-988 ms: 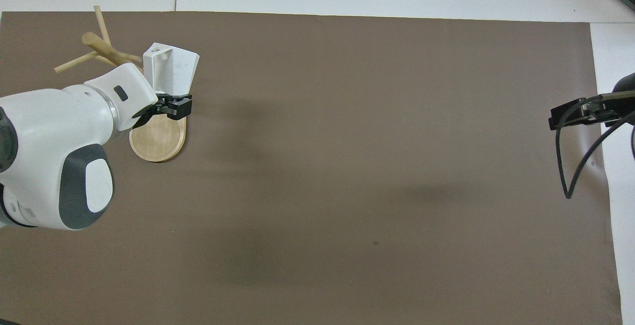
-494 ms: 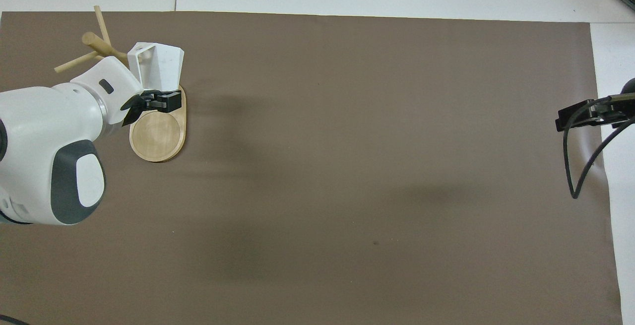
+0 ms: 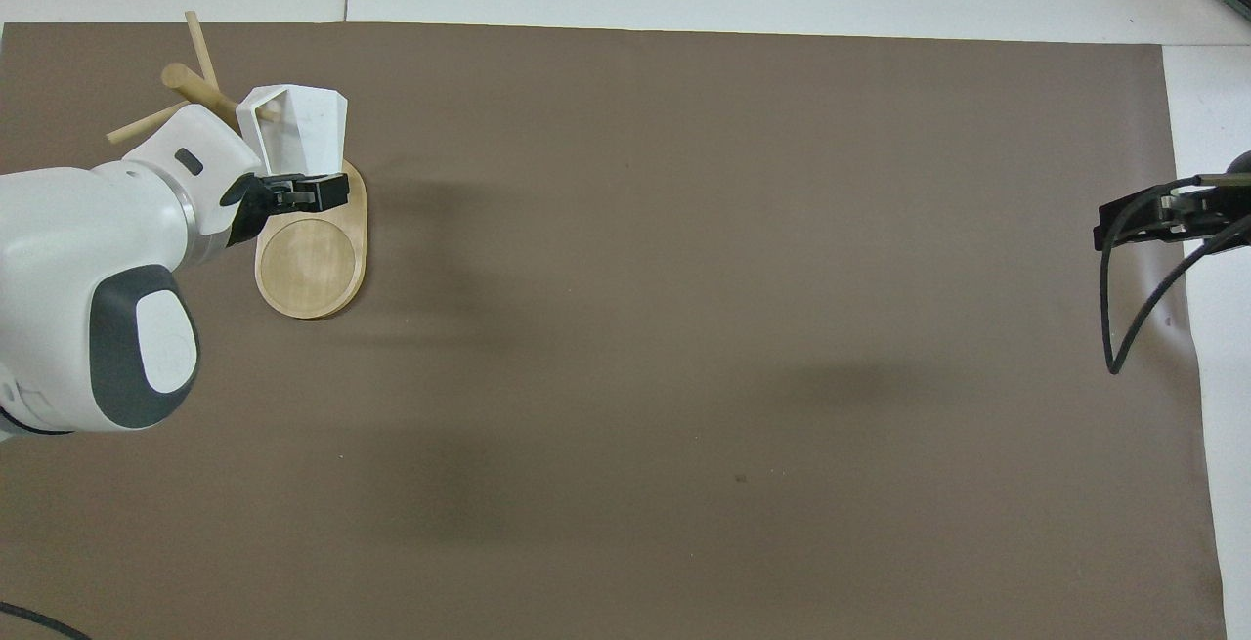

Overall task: Hang cup on rack
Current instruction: 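Hook the mug handle onto a peg with the left gripper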

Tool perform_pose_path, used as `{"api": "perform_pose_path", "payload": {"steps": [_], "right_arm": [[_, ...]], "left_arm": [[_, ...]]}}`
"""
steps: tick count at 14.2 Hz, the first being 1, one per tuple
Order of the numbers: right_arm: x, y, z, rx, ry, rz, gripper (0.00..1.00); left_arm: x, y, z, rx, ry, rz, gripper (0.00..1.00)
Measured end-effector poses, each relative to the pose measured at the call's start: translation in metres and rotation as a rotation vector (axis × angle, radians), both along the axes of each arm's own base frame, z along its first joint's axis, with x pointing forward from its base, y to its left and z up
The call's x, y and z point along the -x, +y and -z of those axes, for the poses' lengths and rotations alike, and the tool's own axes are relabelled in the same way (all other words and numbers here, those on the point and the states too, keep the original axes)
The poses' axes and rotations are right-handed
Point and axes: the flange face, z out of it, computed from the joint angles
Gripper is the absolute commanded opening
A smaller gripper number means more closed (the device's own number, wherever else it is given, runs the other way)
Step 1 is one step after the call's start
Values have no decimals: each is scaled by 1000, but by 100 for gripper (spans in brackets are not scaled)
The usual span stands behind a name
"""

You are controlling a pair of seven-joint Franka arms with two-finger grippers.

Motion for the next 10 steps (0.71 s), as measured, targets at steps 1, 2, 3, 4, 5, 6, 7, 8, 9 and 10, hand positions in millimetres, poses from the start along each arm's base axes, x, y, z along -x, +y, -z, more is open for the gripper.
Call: {"api": "perform_pose_path", "payload": {"steps": [1,2,3,4,5,6,7,8,9,10], "right_arm": [[0,0,0,0,0,2,100],[0,0,1,0,1,2,100],[1,0,1,0,1,2,100],[1,0,1,0,0,2,100],[1,0,1,0,0,2,100],[1,0,1,0,0,3,100],[1,0,1,0,0,4,100],[1,0,1,0,0,5,100],[1,0,0,0,0,5,100],[1,0,0,0,-1,5,100]], "left_arm": [[-1,4,0,19,3,-20,0],[-2,8,1,45,7,-44,0],[-3,12,1,76,11,-69,0],[-3,14,1,97,12,-86,0],[-4,15,1,109,14,-95,0],[-4,15,1,114,14,-100,0],[-5,15,1,117,15,-103,13],[-6,15,1,119,15,-106,46],[-7,14,1,119,15,-106,99],[-7,14,1,120,15,-105,100]]}}
